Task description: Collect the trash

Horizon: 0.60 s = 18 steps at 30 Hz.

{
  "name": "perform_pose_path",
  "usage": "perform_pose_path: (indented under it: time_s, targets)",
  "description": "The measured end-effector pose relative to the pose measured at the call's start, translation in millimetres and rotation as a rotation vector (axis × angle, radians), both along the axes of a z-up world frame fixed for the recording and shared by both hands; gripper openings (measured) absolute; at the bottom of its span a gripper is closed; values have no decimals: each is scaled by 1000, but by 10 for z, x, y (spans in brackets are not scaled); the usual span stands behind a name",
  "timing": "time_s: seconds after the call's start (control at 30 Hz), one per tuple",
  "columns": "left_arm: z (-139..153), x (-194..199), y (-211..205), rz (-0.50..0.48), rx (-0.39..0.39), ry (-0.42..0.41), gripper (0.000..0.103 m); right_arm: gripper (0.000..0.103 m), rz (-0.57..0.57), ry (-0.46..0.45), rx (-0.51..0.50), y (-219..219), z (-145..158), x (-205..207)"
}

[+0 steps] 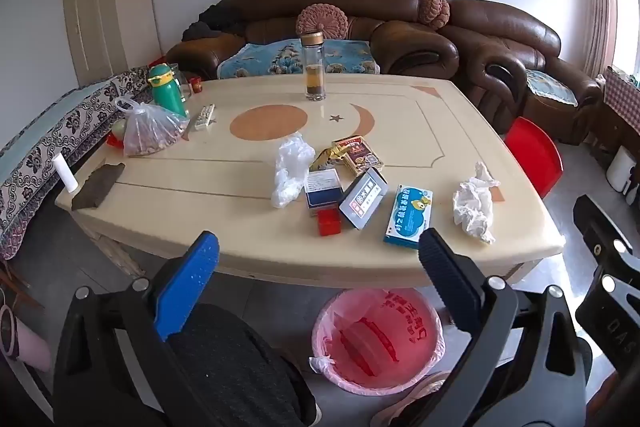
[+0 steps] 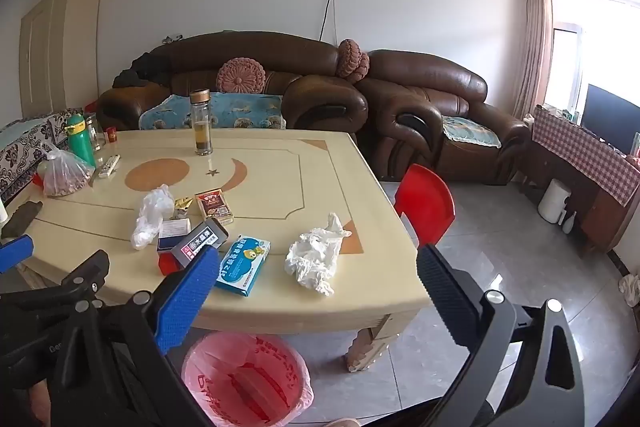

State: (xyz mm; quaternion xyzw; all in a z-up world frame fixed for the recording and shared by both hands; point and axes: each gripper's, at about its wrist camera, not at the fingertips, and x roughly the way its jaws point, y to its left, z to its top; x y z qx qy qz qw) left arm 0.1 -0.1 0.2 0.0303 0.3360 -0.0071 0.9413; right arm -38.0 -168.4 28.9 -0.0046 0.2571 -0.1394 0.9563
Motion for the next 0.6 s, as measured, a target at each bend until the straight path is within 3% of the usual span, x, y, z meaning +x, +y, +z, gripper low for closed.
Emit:
perform_pose_path:
  time_s: [0.6]
  targets:
    - [49,-15,-9,10,12,-14,98,97,4,4,1,16,5,-11]
